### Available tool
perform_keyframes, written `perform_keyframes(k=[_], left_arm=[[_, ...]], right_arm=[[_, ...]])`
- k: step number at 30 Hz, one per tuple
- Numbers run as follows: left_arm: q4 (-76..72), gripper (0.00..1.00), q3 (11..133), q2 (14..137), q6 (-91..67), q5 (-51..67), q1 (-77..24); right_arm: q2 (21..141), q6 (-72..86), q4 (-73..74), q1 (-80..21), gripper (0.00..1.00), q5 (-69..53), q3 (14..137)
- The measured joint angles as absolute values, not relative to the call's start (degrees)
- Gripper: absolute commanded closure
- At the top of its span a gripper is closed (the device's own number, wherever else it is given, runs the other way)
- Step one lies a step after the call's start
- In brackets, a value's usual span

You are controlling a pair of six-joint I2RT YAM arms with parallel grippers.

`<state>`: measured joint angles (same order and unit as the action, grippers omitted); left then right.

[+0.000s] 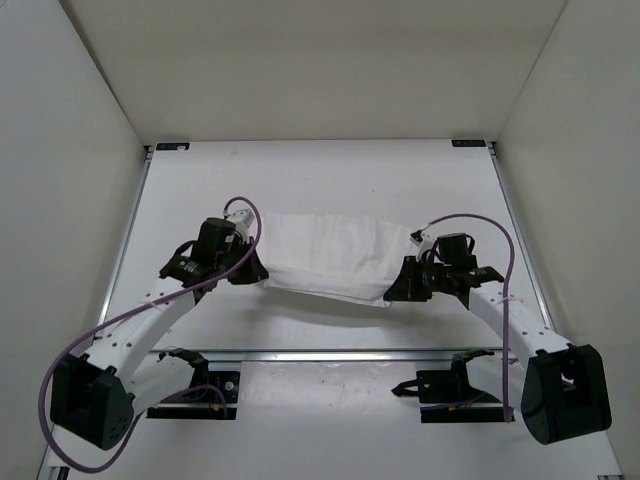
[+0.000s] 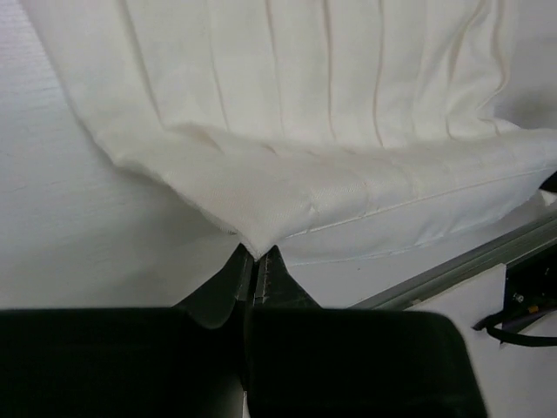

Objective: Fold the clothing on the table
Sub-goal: Flatten the skirt out

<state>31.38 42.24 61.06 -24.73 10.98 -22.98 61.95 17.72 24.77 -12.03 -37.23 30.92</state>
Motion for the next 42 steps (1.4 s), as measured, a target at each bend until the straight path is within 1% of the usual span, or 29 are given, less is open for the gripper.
perform_keyframes(k=[3,6,10,14,16,19,20,24,25,27,29,32,34,38,40,42], left_arm=[[31.4,1.0,41.8,58.2,-25.1,11.3,-22.9],[31.1,1.0,41.3,60.6,-25.4,12.7,-22.2],[29.2,1.0,43.3,70.2,-25.4,14.0,-20.4],[26.8,1.0,52.0,82.3,-24.3,14.1,-18.6],[27.0,1.0,59.3,87.9,-23.1,13.6,-17.9],[27.8,1.0,75.2,96.9,-20.8,12.0,-16.6],[29.3,1.0,81.9,100.2,-20.1,11.4,-16.1],[33.2,1.0,115.0,113.8,-16.7,8.2,-15.0],[33.1,1.0,120.4,115.2,-15.6,7.2,-15.0],[32.7,1.0,124.7,114.2,-13.3,5.0,-15.8],[31.3,1.0,122.4,109.8,-11.2,3.3,-17.0],[26.8,1.0,108.4,99.5,-10.1,3.0,-18.6],[24.9,1.0,98.7,93.9,-10.4,4.1,-19.5],[22.6,1.0,77.3,86.3,-11.2,5.0,-22.3],[24.2,1.0,67.0,83.9,-12.2,5.0,-23.8],[28.0,1.0,59.0,81.4,-13.8,5.3,-24.6]], right_arm=[[61.1,18.4,22.8,-11.1,1.0,-37.4,31.8],[64.0,18.4,22.0,-9.8,1.0,-37.5,33.7],[71.4,17.6,22.2,-8.5,1.0,-38.3,40.4],[79.7,16.2,21.9,-7.0,0.99,-38.4,50.3],[84.0,15.3,22.2,-6.1,1.0,-38.2,56.5],[92.6,13.6,23.9,-4.6,1.0,-37.4,71.7],[95.4,13.1,24.2,-4.3,1.0,-37.1,77.5],[104.7,11.4,27.4,-3.0,1.0,-35.9,102.3],[105.5,10.9,27.6,-3.0,1.0,-35.2,106.8],[104.7,9.2,27.1,-3.4,1.0,-33.2,111.0],[101.0,7.4,26.0,-3.9,1.0,-30.8,109.9],[93.3,7.0,22.9,-3.6,1.0,-30.5,100.3],[88.4,8.0,19.9,-2.4,1.0,-33.1,90.8],[80.7,10.5,17.5,-1.4,1.0,-34.5,66.9],[77.8,12.0,19.1,-3.3,1.0,-33.4,55.4],[74.3,13.6,22.1,-6.9,1.0,-32.3,46.8]])
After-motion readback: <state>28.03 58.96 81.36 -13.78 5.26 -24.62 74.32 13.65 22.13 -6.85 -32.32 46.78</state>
